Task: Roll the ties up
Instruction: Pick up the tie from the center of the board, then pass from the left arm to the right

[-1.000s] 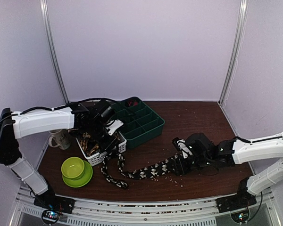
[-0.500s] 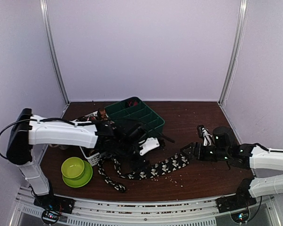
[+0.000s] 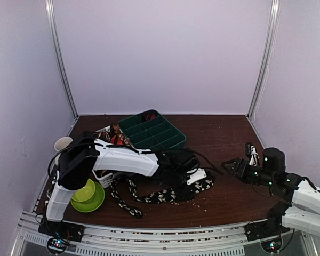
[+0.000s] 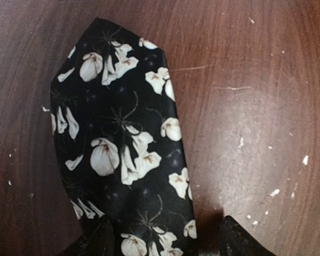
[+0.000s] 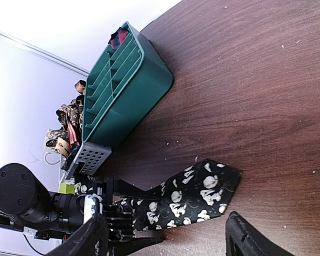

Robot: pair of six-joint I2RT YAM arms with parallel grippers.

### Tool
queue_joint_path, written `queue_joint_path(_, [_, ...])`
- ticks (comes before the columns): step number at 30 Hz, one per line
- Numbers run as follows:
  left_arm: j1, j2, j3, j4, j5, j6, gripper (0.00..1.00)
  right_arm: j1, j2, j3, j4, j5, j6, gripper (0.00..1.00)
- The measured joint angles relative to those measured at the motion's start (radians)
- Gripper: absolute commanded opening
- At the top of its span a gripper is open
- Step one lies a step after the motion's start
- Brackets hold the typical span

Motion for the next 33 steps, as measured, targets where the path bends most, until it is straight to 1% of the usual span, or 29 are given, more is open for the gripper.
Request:
queue_joint_path(2, [0.0, 0.025, 0.029, 0.0, 0.0, 0.002, 0.58, -0.01, -0.012, 0.0, -0.012, -0.007, -0.002, 0.75])
queue_joint_path(3, [0.0, 0.036, 0.047, -0.002, -0.001, 0.002, 0.49, -0.014, -0.019, -0.001, -0.018, -0.008, -0.003, 0.76])
queue_joint_path(6, [0.005, 0.062, 0.082, -0.002, 0.0, -0.004, 0.09, -0.019, -0.042, -0.01, -0.028, -0.011, -0.006, 0.77])
queue_joint_path(7, [0.009, 0.063, 0.083, 0.0, 0.005, -0.008, 0.0, -0.02, -0.05, -0.015, -0.031, -0.012, -0.008, 0.78])
queue_joint_path(11, [0.045, 0.046, 0.05, 0.024, 0.09, -0.022, 0.0, -0.022, -0.077, -0.032, -0.024, -0.033, -0.009, 0.8])
queue_joint_path(13, [0.072, 0.01, -0.008, 0.038, 0.167, -0.032, 0.0, -0.022, -0.087, -0.033, -0.014, -0.049, -0.016, 0.82])
queue_joint_path(16, [0.125, -0.072, -0.102, 0.049, 0.337, -0.047, 0.0, -0.022, -0.089, -0.029, 0.0, -0.076, -0.046, 0.85])
queue_joint_path(18, [0.164, -0.152, -0.158, 0.069, 0.491, -0.071, 0.0, -0.021, -0.089, -0.025, 0.014, -0.096, -0.063, 0.85])
queue_joint_path(21, [0.207, -0.257, -0.185, 0.111, 0.678, -0.101, 0.0, 0.003, -0.093, -0.021, 0.055, -0.114, -0.091, 0.85])
queue_joint_path(25, [0.22, -0.364, -0.184, 0.16, 0.866, -0.118, 0.0, 0.098, -0.095, -0.006, 0.127, -0.114, -0.134, 0.86])
queue_joint_path(28, [0.219, -0.404, -0.184, 0.186, 0.985, -0.136, 0.0, 0.217, -0.095, 0.029, 0.158, -0.098, -0.193, 0.86])
queue_joint_path(30, [0.219, -0.41, -0.184, 0.188, 1.044, -0.145, 0.0, 0.303, -0.094, 0.07, 0.166, -0.069, -0.246, 0.86])
queue_joint_path(33, [0.225, -0.41, -0.184, 0.187, 1.101, -0.151, 0.0, 0.377, -0.091, 0.116, 0.178, -0.047, -0.305, 0.87])
